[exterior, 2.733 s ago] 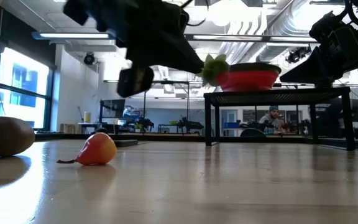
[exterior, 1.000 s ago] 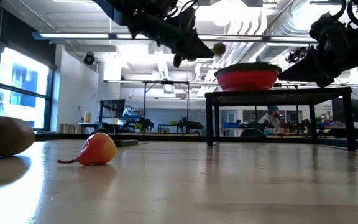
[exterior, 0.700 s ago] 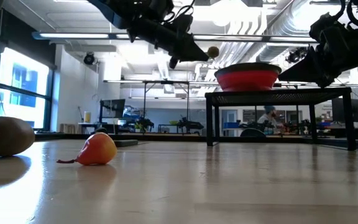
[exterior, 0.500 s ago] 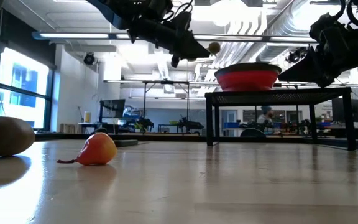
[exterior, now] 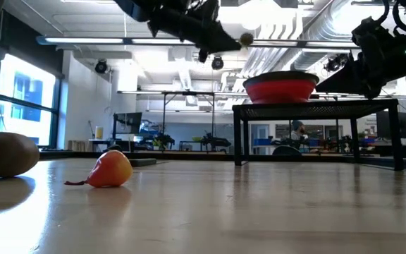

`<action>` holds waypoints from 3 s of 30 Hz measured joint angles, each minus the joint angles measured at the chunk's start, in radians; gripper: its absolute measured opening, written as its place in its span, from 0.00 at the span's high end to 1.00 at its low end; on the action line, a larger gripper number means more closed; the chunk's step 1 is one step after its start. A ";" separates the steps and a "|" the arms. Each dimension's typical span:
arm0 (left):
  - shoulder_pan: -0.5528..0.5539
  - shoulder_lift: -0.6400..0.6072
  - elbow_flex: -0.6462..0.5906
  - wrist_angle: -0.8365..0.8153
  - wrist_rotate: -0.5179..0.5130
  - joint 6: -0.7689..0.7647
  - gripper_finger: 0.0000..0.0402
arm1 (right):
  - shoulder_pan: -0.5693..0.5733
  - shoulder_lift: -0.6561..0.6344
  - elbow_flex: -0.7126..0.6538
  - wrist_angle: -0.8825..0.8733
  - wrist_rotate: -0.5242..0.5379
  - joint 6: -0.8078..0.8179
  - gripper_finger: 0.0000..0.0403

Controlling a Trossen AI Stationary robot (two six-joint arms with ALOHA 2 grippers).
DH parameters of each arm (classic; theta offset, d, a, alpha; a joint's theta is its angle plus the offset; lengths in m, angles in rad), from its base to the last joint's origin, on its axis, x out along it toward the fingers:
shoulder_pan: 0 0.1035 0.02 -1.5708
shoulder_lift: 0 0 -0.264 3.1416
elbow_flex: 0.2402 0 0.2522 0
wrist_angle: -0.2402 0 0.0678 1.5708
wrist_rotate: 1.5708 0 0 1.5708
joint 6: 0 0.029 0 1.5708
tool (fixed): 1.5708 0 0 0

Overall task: Pick & Place Fruit
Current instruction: Put the red strawberry into the red strainer bowl on the shelf

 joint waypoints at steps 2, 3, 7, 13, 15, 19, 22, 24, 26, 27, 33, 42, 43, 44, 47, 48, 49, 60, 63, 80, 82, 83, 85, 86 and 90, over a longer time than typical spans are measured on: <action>0.000 0.000 0.036 -0.026 -0.001 0.012 1.00 | 0.000 0.000 0.000 0.000 0.000 0.001 0.99; 0.000 0.004 0.051 -0.035 -0.005 0.014 1.00 | 0.000 0.000 0.000 0.000 0.000 0.001 0.99; 0.000 0.019 0.118 -0.072 -0.012 0.033 1.00 | 0.000 0.000 0.000 0.001 0.000 0.003 0.99; 0.000 0.100 0.219 -0.076 -0.015 0.048 1.00 | 0.000 0.000 0.000 0.001 0.000 0.001 0.99; 0.000 0.139 0.262 -0.080 -0.016 0.043 1.00 | 0.000 0.000 0.000 0.001 0.002 0.000 0.99; 0.007 0.214 0.365 -0.105 -0.011 0.045 1.00 | 0.000 0.000 0.000 0.001 0.004 0.000 0.99; 0.009 0.259 0.441 -0.156 -0.012 0.052 1.00 | 0.000 0.000 0.000 0.001 0.004 0.000 0.99; 0.011 0.290 0.486 -0.157 -0.021 0.053 1.00 | 0.000 0.000 0.000 0.001 0.003 0.000 0.99; 0.013 0.313 0.522 -0.173 -0.012 0.049 1.00 | 0.000 0.000 0.001 0.001 0.004 0.002 0.99; 0.014 0.324 0.537 -0.173 -0.012 0.044 1.00 | 0.000 0.000 0.001 0.001 0.003 0.002 0.99; 0.014 0.367 0.563 -0.181 -0.010 0.035 1.00 | 0.000 0.000 0.001 0.001 0.004 0.003 0.99; 0.013 0.372 0.563 -0.288 -0.020 0.033 1.00 | 0.000 0.000 0.001 0.001 0.003 0.003 0.99; 0.013 0.372 0.563 -0.298 -0.020 0.033 1.00 | 0.000 0.000 0.001 0.001 0.003 0.003 0.99; 0.013 0.372 0.563 -0.311 -0.020 0.033 1.00 | 0.000 0.000 0.001 0.001 0.003 0.003 0.99; 0.013 0.372 0.563 -0.351 -0.021 0.033 1.00 | 0.000 0.000 0.001 0.001 0.003 0.003 0.99; 0.013 0.373 0.563 -0.358 -0.022 0.032 1.00 | 0.000 0.000 0.001 0.001 0.003 0.003 0.99; 0.013 0.373 0.563 -0.365 -0.022 0.032 1.00 | 0.000 0.000 0.001 0.001 0.003 0.003 0.99; 0.012 0.386 0.564 -0.332 -0.021 0.032 1.00 | 0.000 0.000 0.002 0.001 0.003 0.003 0.99; 0.013 0.394 0.563 -0.341 -0.016 0.027 1.00 | 0.000 0.000 0.002 0.001 0.004 0.003 0.99; 0.006 0.407 0.563 -0.332 -0.019 0.032 1.00 | 0.000 0.000 0.002 0.000 0.004 0.000 0.99; 0.006 0.407 0.563 -0.330 -0.019 0.032 1.00 | 0.000 0.000 0.002 0.000 0.004 0.000 0.99; 0.006 0.407 0.563 -0.330 -0.019 0.032 1.00 | 0.000 0.000 0.002 0.000 0.004 0.000 0.99; 0.006 0.407 0.563 -0.332 -0.019 0.032 1.00 | 0.000 0.000 0.002 0.000 0.004 0.000 0.99; 0.006 0.407 0.563 -0.335 -0.019 0.032 1.00 | 0.000 0.000 0.002 0.000 0.004 0.000 0.99; 0.006 0.407 0.563 -0.352 -0.018 0.032 1.00 | 0.000 0.000 0.002 0.000 0.004 0.000 0.99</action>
